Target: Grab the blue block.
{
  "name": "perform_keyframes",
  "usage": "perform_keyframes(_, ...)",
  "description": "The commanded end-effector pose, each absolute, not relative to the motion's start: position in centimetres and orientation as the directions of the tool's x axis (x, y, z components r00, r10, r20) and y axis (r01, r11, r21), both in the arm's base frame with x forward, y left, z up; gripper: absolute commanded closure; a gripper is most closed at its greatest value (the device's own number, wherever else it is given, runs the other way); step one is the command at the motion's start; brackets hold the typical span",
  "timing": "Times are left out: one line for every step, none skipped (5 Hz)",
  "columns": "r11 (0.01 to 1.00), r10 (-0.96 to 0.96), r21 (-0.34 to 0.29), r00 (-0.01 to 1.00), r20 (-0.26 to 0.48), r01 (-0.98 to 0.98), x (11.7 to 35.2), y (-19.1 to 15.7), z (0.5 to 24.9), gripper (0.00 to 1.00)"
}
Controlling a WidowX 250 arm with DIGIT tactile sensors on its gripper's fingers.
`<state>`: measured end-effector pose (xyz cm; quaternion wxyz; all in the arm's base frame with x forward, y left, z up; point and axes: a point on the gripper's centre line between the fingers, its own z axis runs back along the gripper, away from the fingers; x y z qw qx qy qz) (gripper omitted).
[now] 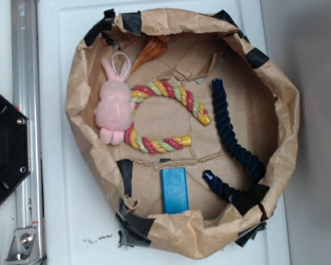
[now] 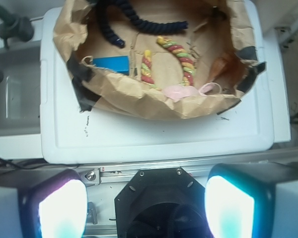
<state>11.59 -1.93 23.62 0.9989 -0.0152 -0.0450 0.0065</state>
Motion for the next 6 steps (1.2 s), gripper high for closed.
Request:
perform_keyframes(0.999,0.014,-0.031,0.996,0.09,-0.012,11.6,-1.9,23.6,0.0)
perform_keyframes(0.994,-0.072,0.091,0.984,0.163,0.057,16.6,-1.5,21.9,0.0)
perform_keyframes(0.974,-0.222,0.075,0.968,0.121,0.214,21.5,-1.4,19.2,0.0)
perform_keyframes(0.948,-0.306,0.118,0.949,0.073,0.297,24.5,-1.3,16.4,0.0)
perform_keyframes(0.956,-0.293,0.056,0.954,0.069,0.289,26.1,-0.4,14.6,0.0)
perform_keyframes(0.884,-0.466,0.07,0.883,0.045,0.463,27.7,-1.0,11.8,0.0)
